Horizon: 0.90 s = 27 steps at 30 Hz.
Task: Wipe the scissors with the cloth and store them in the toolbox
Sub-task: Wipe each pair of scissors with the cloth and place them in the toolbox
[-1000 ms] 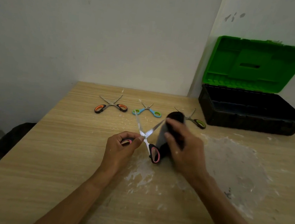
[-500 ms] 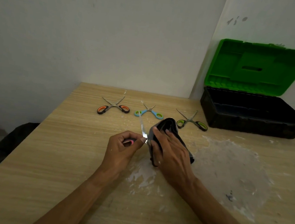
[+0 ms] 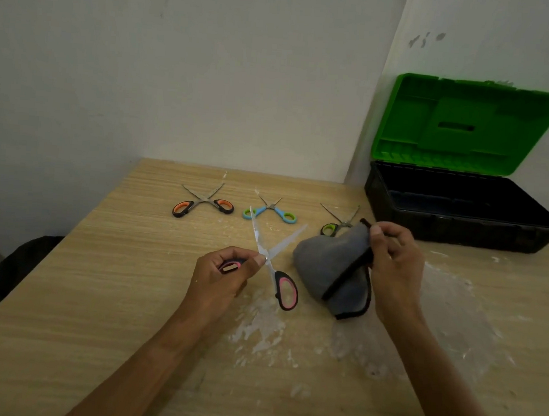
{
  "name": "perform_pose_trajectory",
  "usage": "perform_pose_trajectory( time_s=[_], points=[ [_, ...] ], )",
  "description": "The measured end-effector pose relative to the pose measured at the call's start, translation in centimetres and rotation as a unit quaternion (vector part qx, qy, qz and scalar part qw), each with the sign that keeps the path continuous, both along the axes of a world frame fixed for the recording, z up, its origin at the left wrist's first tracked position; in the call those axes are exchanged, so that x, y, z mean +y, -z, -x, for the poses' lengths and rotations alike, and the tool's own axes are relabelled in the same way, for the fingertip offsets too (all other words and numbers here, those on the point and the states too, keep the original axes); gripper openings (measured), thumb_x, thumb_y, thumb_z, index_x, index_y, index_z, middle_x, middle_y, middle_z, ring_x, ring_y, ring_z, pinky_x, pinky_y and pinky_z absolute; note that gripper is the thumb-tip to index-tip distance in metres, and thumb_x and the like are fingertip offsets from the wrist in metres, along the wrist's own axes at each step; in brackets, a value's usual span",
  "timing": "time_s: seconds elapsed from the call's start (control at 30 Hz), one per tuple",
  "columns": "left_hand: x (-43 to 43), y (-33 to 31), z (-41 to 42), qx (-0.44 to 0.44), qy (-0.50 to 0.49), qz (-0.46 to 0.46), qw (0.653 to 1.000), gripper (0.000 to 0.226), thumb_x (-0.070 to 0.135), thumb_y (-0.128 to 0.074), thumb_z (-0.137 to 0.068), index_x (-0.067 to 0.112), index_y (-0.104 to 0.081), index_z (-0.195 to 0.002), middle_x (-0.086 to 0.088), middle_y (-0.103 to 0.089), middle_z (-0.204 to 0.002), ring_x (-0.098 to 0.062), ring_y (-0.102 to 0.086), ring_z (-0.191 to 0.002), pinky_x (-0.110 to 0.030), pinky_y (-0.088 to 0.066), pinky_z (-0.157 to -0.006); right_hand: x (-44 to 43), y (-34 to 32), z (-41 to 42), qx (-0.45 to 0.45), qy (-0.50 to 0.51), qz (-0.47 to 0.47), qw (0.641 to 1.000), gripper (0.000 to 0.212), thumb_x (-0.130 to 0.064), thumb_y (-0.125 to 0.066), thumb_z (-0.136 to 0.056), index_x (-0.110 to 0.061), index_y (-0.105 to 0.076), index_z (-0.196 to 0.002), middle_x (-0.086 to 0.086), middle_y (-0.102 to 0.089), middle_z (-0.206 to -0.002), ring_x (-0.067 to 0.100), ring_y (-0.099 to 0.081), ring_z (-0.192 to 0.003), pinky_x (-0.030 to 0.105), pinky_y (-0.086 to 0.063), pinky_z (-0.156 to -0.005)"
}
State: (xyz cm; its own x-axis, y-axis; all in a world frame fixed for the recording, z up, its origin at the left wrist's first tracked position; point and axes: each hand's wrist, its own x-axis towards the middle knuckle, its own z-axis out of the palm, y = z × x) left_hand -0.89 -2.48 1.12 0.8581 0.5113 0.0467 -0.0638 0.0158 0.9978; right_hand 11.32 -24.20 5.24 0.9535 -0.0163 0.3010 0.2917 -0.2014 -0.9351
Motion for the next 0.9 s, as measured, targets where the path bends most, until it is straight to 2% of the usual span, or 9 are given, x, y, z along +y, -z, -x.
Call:
perform_pose_trajectory(
  time_s=[0.1,0.2,0.27,0.37,0.53,0.6,0.7,0.8,0.9],
  points=[
    [0.3,0.0,0.0,-0.003,-0.016,-0.013,1.000,0.005,0.023,-0.080,-0.086,0.018,-0.080,-0.085,0.015,-0.069,-0.064,0.004,-0.057,-0.053,-0.011,-0.043,-0.052,-0.1,-0.8,1.1,0.031,-0.132,-0.060,0.989,0.036,-0.024,-0.075,-0.078,-0.032,-0.063,-0.111,-0.008,-0.072,-0.107,0.004,-0.068,-0.101,0.025,-0.058,-0.082],
    [0.6,0.0,0.0,-0.009,-0.026,-0.047,0.999,0.004,0.024,-0.080,-0.086,0.020,-0.080,-0.086,0.007,-0.077,-0.078,0.004,-0.065,-0.065,-0.012,-0.049,-0.057,0.6,-0.9,2.1,-0.009,-0.184,0.044,0.982,0.050,-0.012,-0.077,-0.080,-0.027,-0.058,-0.123,-0.008,-0.073,-0.108,0.003,-0.069,-0.099,0.018,-0.057,-0.078],
    [0.7,-0.1,0.1,-0.007,-0.031,-0.061,0.998,0.004,0.024,-0.079,-0.086,0.020,-0.080,-0.086,0.006,-0.079,-0.084,0.002,-0.069,-0.072,-0.013,-0.050,-0.059,1.2,-0.9,2.7,-0.051,-0.173,0.145,0.973,0.045,-0.015,-0.075,-0.082,-0.028,-0.059,-0.122,-0.009,-0.069,-0.114,0.005,-0.067,-0.103,0.018,-0.056,-0.083],
    [0.8,-0.3,0.1,-0.011,-0.031,-0.072,0.997,0.005,0.021,-0.079,-0.086,0.016,-0.079,-0.085,0.006,-0.079,-0.083,0.003,-0.069,-0.072,-0.012,-0.049,-0.058,1.6,-1.0,3.1,-0.154,-0.152,0.199,0.956,0.030,-0.022,-0.078,-0.078,-0.027,-0.067,-0.106,-0.008,-0.062,-0.116,0.010,-0.059,-0.110,0.028,-0.054,-0.091],
    [0.7,-0.4,0.1,-0.013,-0.017,-0.072,0.997,0.004,0.021,-0.080,-0.085,0.018,-0.080,-0.083,0.007,-0.078,-0.081,0.003,-0.069,-0.071,-0.011,-0.048,-0.057,2.1,-1.5,2.1,-0.205,-0.203,0.140,0.947,0.024,-0.020,-0.077,-0.080,-0.011,-0.062,-0.097,-0.005,-0.059,-0.133,0.010,-0.038,-0.140,0.043,-0.036,-0.113],
    [0.8,-0.4,0.1,-0.011,-0.011,-0.073,0.997,0.004,0.022,-0.080,-0.085,0.019,-0.080,-0.083,0.007,-0.078,-0.082,0.003,-0.069,-0.071,-0.010,-0.048,-0.058,2.5,-1.9,2.1,-0.175,-0.236,0.098,0.951,0.020,-0.021,-0.072,-0.084,-0.013,-0.056,-0.092,-0.012,-0.067,-0.118,0.009,-0.054,-0.127,0.043,-0.048,-0.103],
    [0.9,-0.4,0.2,-0.013,-0.002,-0.070,0.997,0.004,0.022,-0.080,-0.085,0.021,-0.080,-0.082,0.006,-0.078,-0.082,0.004,-0.068,-0.069,-0.011,-0.048,-0.057,3.1,-2.9,2.0,-0.183,-0.224,0.127,0.949,0.019,-0.027,-0.071,-0.084,-0.017,-0.057,-0.089,-0.018,-0.062,-0.090,0.006,-0.064,-0.088,0.028,-0.056,-0.075],
    [0.9,-0.4,0.2,-0.008,-0.001,-0.069,0.998,0.004,0.024,-0.080,-0.085,0.022,-0.080,-0.081,0.007,-0.078,-0.082,0.004,-0.067,-0.069,-0.011,-0.048,-0.056,4.2,-3.7,2.6,-0.237,-0.243,0.195,0.920,0.016,-0.031,-0.072,-0.083,-0.026,-0.063,-0.096,-0.017,-0.065,-0.092,0.003,-0.063,-0.087,0.020,-0.054,-0.075],
    [1.0,-0.6,0.2,-0.004,0.004,-0.073,0.997,0.007,0.029,-0.080,-0.084,0.022,-0.080,-0.083,0.008,-0.077,-0.080,0.004,-0.066,-0.068,-0.011,-0.047,-0.056,6.1,-3.2,3.6,-0.334,-0.241,0.328,0.850,0.020,-0.022,-0.072,-0.086,-0.014,-0.069,-0.104,0.002,-0.070,-0.096,0.015,-0.063,-0.086,0.028,-0.051,-0.074]
  ],
)
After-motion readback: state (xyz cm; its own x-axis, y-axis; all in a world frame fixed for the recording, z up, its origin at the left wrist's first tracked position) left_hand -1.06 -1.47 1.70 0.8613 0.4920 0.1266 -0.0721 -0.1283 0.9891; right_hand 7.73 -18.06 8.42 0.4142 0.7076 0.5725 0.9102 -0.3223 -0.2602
